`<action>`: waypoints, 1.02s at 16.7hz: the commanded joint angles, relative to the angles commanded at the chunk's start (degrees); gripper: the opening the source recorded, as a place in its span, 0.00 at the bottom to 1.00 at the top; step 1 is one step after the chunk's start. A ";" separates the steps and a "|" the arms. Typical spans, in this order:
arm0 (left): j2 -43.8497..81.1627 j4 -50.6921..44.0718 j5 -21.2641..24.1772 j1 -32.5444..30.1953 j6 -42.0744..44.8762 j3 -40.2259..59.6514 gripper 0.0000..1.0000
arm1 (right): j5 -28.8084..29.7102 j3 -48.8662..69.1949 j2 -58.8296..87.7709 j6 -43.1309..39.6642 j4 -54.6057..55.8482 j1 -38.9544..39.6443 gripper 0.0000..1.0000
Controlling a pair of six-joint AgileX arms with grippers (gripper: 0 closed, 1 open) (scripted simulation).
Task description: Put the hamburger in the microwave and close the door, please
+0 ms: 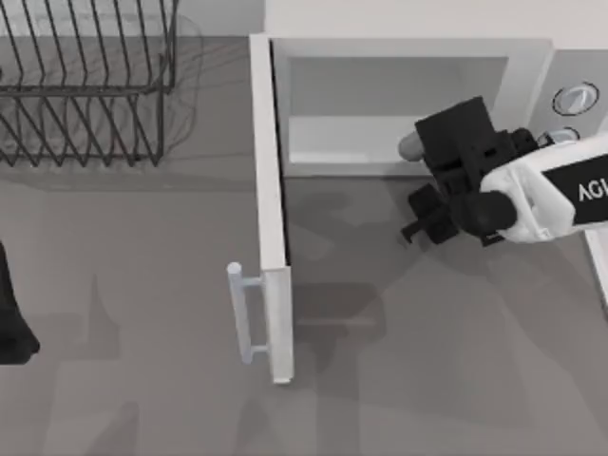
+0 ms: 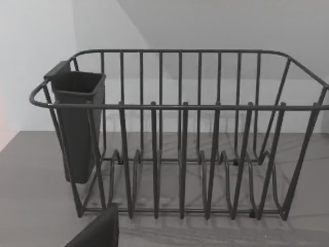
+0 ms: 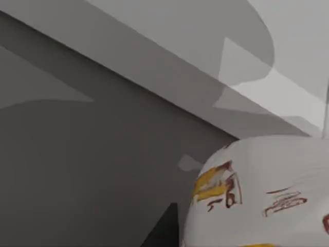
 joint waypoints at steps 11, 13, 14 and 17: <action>0.00 0.00 0.00 0.00 0.00 0.00 1.00 | 9.90 1.10 10.08 27.70 28.45 10.63 0.00; 0.00 0.00 0.00 0.00 0.00 0.00 1.00 | 9.90 1.10 10.08 27.70 28.45 10.63 0.00; 0.00 0.00 0.00 0.00 0.00 0.00 1.00 | 9.79 0.57 9.83 27.75 28.32 10.24 0.00; 0.00 0.00 0.00 0.00 0.00 0.00 1.00 | 9.47 2.72 11.61 27.46 27.49 9.71 0.00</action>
